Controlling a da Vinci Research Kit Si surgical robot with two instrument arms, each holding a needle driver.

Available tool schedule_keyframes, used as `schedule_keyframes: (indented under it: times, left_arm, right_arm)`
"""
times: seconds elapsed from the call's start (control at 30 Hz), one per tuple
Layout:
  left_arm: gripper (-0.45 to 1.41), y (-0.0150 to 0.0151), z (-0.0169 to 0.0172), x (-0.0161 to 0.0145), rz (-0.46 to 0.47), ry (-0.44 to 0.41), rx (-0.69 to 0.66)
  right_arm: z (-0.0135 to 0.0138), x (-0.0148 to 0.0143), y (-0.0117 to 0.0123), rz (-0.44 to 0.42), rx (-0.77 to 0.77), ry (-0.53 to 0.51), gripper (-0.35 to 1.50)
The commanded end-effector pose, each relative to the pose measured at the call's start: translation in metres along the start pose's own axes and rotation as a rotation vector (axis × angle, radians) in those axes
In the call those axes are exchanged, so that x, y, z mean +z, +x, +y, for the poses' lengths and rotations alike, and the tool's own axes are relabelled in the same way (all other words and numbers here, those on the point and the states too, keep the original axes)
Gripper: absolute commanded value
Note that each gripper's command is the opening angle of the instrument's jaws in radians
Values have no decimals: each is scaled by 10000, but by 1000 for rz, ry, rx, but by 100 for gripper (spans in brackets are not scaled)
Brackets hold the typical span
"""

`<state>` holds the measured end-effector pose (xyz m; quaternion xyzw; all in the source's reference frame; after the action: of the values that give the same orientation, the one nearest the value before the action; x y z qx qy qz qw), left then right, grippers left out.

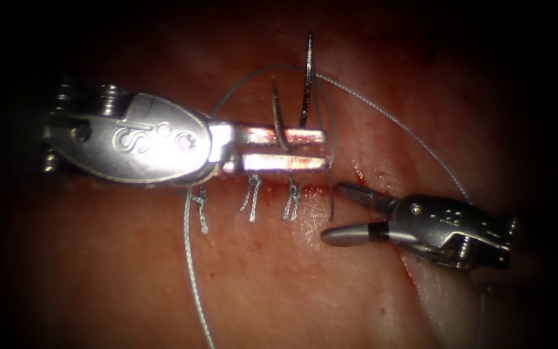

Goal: Wound Closure

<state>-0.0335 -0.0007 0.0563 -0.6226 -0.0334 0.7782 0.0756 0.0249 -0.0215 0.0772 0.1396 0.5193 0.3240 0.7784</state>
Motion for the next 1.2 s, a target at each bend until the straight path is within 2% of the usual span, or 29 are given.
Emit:
schedule_keyframes:
  times: [0.03, 0.07, 0.3, 0.53, 0.67, 0.83, 1.07, 1.13, 1.17, 1.2]
  left_arm:
    - [-45, -5, -1, 7, 7, 3, 9]
    - [-45, -6, -2, 7, 11, 2, 9]
    - [-45, -19, -5, 1, 51, 3, 40]
    - [-45, -52, 6, -9, 86, -4, 69]
    - [-45, -69, 18, -10, 76, 4, 82]
    - [-45, -79, 30, -12, 69, 3, 53]
    - [-45, -78, 33, -19, 68, 6, 53]
    - [-45, -79, 32, -22, 65, 10, 53]
    - [-45, -79, 31, -24, 65, 11, 53]
    - [-45, -80, 29, -27, 63, 14, 52]
  right_arm:
    - [-7, 9, 0, -6, 0, 25, -27]
    - [-9, 10, -1, -16, -7, 41, -35]
    - [-16, 7, -12, -33, -32, 99, -35]
    - [-36, -35, -3, -39, -27, 120, -35]
    - [-65, -57, 14, -43, -15, 134, -35]
    - [-107, -70, 43, -43, -2, 159, -35]
    - [-165, -60, 98, -14, 6, 212, -35]
    - [-177, -55, 117, 5, -51, 218, -35]
    - [-176, -55, 120, 12, -79, 218, -13]
    - [-174, -56, 120, 21, -100, 220, 21]
